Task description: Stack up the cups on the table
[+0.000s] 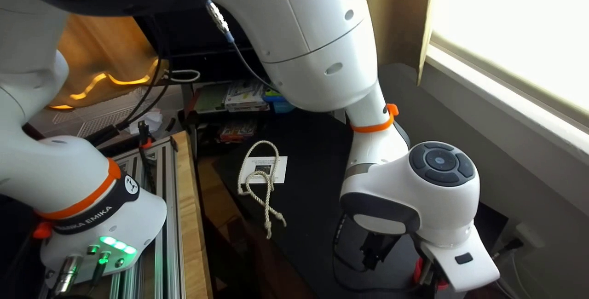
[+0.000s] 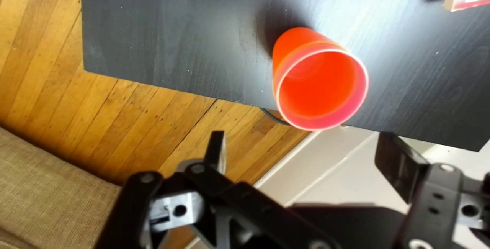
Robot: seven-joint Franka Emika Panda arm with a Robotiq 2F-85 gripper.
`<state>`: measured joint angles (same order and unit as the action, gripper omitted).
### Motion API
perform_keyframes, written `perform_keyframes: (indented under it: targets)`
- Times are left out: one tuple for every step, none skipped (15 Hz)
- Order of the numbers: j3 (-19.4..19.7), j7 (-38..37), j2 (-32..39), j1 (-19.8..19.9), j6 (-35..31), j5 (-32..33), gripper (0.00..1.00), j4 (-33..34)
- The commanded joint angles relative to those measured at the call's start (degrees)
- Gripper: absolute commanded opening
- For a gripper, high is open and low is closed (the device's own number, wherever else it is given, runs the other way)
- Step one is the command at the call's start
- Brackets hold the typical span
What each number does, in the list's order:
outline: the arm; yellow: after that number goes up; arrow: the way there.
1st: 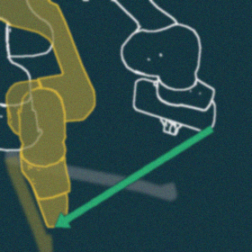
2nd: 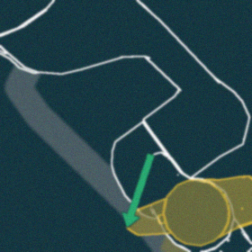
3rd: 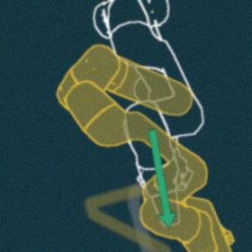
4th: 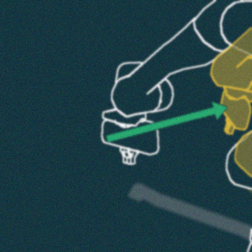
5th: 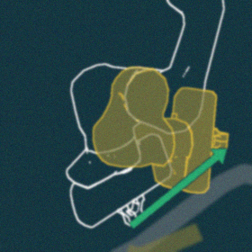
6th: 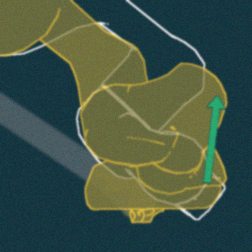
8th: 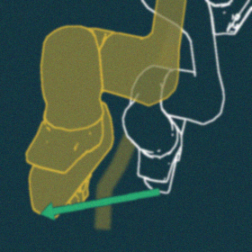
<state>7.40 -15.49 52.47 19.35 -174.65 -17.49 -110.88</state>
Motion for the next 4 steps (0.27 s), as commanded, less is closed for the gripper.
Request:
perform_keyframes:
  targets:
    - [0.1,0.3,-0.1,-0.3,0.2,-0.4,1.00,0.2]
    - [0.1,0.3,0.0,-0.3,0.2,-0.4,1.00,0.4]
    - [0.1,0.3,0.2,-0.3,0.2,-0.4,1.00,0.6]
    - [0.1,0.2,0.4,-0.3,0.2,-0.4,1.00,0.7]
